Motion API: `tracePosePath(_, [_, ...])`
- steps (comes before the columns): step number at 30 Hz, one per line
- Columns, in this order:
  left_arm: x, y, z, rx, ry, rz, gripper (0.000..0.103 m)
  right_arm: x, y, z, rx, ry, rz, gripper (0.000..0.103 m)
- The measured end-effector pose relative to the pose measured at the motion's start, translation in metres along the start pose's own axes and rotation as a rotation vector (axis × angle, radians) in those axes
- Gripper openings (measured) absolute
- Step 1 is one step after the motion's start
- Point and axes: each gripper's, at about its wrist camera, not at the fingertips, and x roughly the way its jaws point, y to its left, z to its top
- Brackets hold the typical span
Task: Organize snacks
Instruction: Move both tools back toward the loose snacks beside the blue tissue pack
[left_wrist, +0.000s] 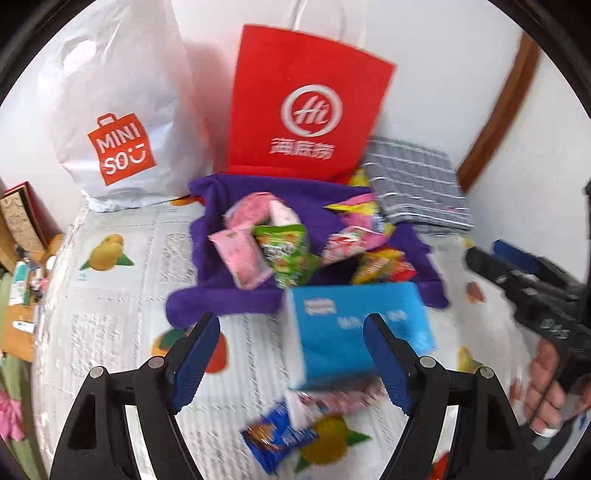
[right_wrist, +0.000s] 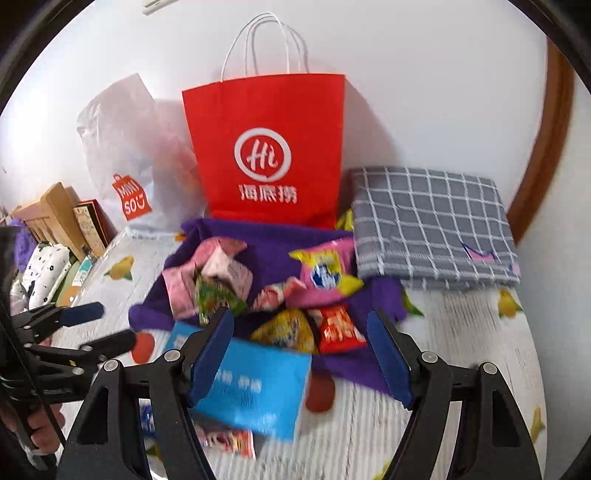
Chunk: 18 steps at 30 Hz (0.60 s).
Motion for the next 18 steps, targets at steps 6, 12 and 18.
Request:
tracePosePath(6, [-0.025,-0.002,-0.026,-0.006,-0.071,-0.034,0.077,-0.023,0.003,-0.034,0.012,-0.021,0.002,0.075])
tracePosePath(12, [-0.036,0.011,-0.044,-0.036,-0.044,-0.064,0.077,-0.038,0.016,-0.064,-0.011,-0.063,0.007,0.069])
tracePosePath(18, [-0.038,0.033,-0.064,-0.047,-0.022,-0.018,0.077,-0.027,0.033,-0.091,-0.009,-0.033,0.075,0.066])
